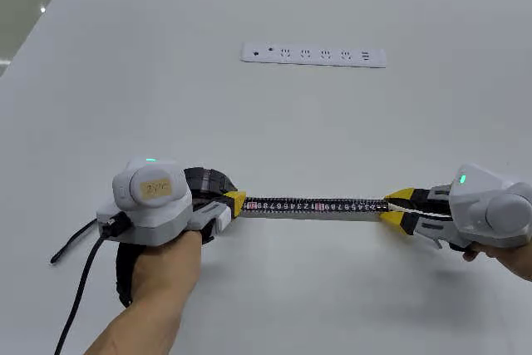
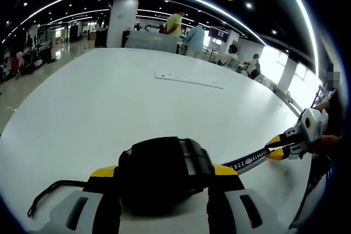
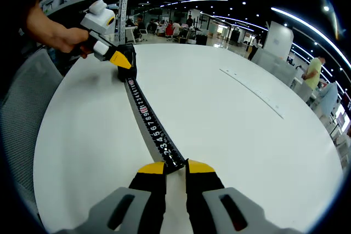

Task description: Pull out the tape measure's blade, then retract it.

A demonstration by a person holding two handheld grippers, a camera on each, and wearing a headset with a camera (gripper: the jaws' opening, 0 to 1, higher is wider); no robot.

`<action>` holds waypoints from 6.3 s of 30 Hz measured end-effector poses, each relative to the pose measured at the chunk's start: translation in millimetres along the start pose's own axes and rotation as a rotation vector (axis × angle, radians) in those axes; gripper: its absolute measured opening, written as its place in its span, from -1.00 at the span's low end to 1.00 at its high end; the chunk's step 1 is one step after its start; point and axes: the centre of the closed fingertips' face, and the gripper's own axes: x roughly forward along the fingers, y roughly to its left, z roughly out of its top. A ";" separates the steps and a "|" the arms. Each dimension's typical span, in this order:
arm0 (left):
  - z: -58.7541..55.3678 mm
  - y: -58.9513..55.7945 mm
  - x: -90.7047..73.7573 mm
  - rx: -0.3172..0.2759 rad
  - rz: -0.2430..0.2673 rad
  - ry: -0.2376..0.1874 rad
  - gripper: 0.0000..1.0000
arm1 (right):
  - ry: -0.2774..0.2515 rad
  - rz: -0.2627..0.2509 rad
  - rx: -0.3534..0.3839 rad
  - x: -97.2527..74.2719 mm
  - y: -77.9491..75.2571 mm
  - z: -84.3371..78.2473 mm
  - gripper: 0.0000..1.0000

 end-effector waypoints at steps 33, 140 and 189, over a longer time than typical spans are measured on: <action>0.8 0.3 0.9 -0.029 -0.027 0.016 0.21 | -0.045 0.048 0.007 21.9 18.9 26.3 -0.77; 0.1 0.6 1.4 -0.066 -0.051 0.032 0.23 | -0.142 0.163 0.017 111.2 90.1 111.9 -0.77; 0.3 0.1 0.0 -0.065 -0.049 0.036 0.26 | -0.128 0.180 -0.017 129.8 106.1 128.4 -0.75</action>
